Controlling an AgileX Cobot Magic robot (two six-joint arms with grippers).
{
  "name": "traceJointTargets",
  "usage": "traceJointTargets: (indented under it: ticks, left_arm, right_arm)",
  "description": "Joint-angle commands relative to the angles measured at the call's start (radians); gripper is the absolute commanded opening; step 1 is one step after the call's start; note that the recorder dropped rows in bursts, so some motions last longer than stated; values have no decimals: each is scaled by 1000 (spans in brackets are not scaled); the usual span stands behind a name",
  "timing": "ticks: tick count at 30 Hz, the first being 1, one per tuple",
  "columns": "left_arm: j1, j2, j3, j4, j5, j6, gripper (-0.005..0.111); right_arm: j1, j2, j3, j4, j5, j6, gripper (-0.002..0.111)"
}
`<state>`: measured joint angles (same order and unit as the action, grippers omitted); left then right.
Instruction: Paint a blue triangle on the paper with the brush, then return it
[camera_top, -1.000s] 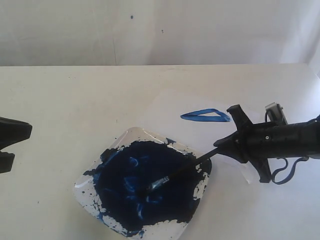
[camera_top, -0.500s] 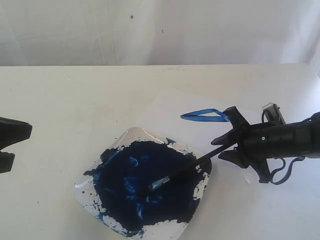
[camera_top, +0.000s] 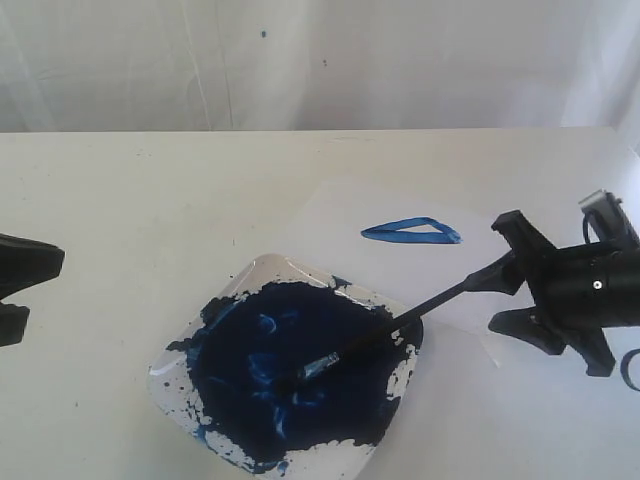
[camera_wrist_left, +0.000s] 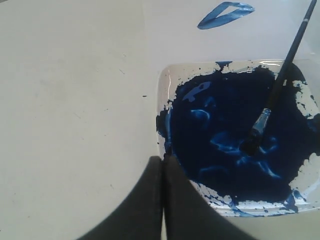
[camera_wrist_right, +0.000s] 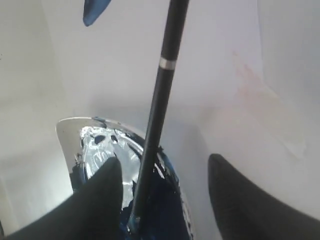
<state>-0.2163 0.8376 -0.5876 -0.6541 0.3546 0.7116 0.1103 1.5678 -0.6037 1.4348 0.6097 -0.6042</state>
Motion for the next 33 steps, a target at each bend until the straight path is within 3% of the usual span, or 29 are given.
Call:
traceJointTargets:
  ticks: [1,6,12,19,33]
  left_arm:
    - [-7,-10,7,-18,5,2,0]
    - [-7,-10,7,21,6,9,0]
    - [-7,-10,7,33,66,9,0]
    - [-7,-10,7,12,191,-2,0]
    - [-7,-10,7,12,188,-2,0]
  right_arm:
    - [-13,-132,52,-34,36,-25,47]
    - [-13,-318,60,-52,130,-171,22]
    - [-13,-516,60,-52,164,-327,6]
    - [-13,-694,60,-81,92,-422,4]
    - [-13,-744,60,-81,14,-422,4]
